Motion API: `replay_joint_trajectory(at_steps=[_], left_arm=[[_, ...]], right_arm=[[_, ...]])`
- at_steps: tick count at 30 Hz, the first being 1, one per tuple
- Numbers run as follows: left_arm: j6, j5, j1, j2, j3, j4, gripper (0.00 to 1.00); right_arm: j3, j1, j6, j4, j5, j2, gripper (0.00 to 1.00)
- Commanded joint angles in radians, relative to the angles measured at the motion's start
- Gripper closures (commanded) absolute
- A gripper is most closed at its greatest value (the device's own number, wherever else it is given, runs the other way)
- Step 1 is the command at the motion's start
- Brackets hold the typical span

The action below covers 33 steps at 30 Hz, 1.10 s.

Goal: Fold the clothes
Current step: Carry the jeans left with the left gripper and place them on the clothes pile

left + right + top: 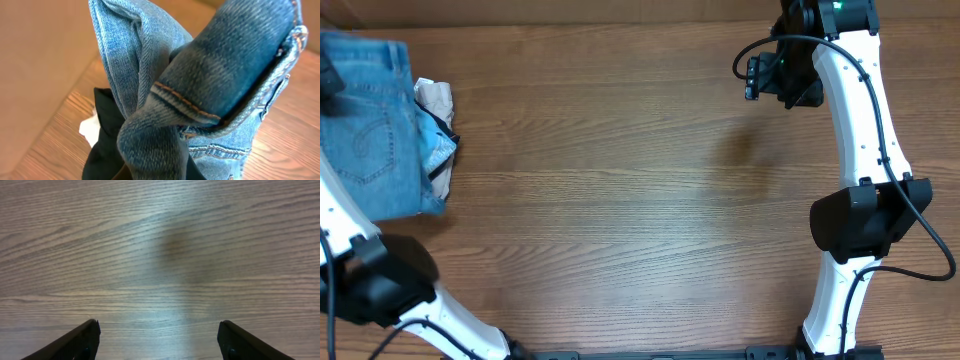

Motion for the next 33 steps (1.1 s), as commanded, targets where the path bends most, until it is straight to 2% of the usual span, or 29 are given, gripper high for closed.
replay_joint_trajectory(at_steps=[1,4,6,7,8,9,10,11,22,28,33], left_arm=[[-0.041,0.085,0.054,0.047,0.036,0.021,0.95],[-0.057,0.127,0.092,0.095,0.036,0.023,0.95],[-0.056,0.126,0.108,0.119,0.036,0.021,0.91],[-0.056,0.126,0.114,0.128,0.036,0.021,0.78],[-0.056,0.126,0.12,0.132,0.036,0.021,0.59],[-0.056,0.126,0.126,0.137,0.036,0.023,0.29],[-0.057,0.126,0.13,0.138,0.036,0.025,0.08],[-0.056,0.125,0.133,0.14,0.036,0.029,0.0],[-0.093,0.115,0.146,0.066,0.041,0.031,0.0],[-0.12,-0.038,0.146,-0.054,0.041,0.05,0.0],[-0.127,-0.006,0.141,-0.137,0.041,0.039,0.0]], right_arm=[[0.022,-0.006,-0.006,-0.004,0.003,-0.036,0.21],[0.022,-0.006,-0.006,-0.003,0.003,-0.036,0.21],[0.022,-0.006,-0.006,-0.005,0.003,-0.036,0.21],[0.022,-0.006,-0.006,-0.006,0.003,-0.036,0.21],[0.022,-0.006,-0.006,-0.008,0.003,-0.036,0.21],[0.022,-0.006,-0.006,-0.01,0.003,-0.036,0.21],[0.022,-0.006,-0.006,-0.01,0.003,-0.036,0.21],[0.022,-0.006,-0.006,-0.01,0.003,-0.036,0.21],[0.022,-0.006,-0.006,-0.009,0.003,-0.036,0.2],[0.022,-0.006,-0.006,-0.009,0.003,-0.036,0.2],[0.022,-0.006,-0.006,-0.009,0.003,-0.036,0.2]])
